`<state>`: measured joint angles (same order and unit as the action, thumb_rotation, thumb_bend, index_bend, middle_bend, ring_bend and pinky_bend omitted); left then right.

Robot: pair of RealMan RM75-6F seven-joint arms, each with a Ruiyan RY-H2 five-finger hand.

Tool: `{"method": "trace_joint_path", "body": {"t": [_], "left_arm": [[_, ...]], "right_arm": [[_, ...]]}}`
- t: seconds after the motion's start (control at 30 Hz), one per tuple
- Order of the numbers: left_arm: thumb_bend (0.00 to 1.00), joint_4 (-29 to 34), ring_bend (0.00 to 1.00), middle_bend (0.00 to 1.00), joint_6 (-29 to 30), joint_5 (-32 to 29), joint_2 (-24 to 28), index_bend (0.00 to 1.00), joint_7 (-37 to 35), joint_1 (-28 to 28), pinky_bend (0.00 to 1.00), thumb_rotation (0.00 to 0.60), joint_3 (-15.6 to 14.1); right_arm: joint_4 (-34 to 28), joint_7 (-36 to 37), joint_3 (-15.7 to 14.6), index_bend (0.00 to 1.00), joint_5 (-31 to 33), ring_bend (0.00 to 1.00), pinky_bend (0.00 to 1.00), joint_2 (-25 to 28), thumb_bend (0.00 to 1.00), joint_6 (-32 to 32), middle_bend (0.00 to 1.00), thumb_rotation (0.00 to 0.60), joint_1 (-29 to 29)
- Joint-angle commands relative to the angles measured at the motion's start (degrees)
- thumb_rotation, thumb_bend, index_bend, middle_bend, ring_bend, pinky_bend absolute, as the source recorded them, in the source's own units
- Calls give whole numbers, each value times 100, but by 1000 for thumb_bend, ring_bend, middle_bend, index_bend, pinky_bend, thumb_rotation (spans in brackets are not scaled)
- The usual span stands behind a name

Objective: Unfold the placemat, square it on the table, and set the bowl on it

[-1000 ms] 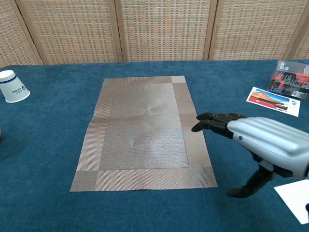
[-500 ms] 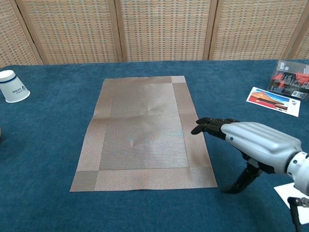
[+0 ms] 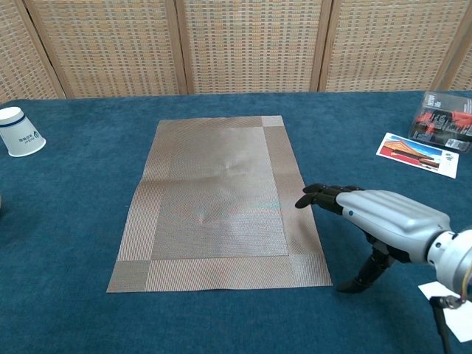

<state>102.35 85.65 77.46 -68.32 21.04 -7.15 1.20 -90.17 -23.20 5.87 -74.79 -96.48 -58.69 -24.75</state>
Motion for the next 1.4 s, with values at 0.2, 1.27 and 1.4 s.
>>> {"method": "trace_joint_path", "body": {"t": [0.2,1.27,1.4], "left_arm": [[242,-17,0,0,-76,-48,-7,9,-4,-6,0,600,42],[242,-5,0,0,-204,-61,45,21,-165,30,0,600,126],[242,8,0,0,-205,-56,50,25,-175,33,0,600,135]], "right_arm": [[132,48,-37,161,79,0,0,-84,85,58,0,600,-96],[764,756,-137,171,-345,0,0,-622,328,-224,0,600,-296],[753,801,-115,171,-307,0,0,-671,332,-249,0,600,-290]]}}
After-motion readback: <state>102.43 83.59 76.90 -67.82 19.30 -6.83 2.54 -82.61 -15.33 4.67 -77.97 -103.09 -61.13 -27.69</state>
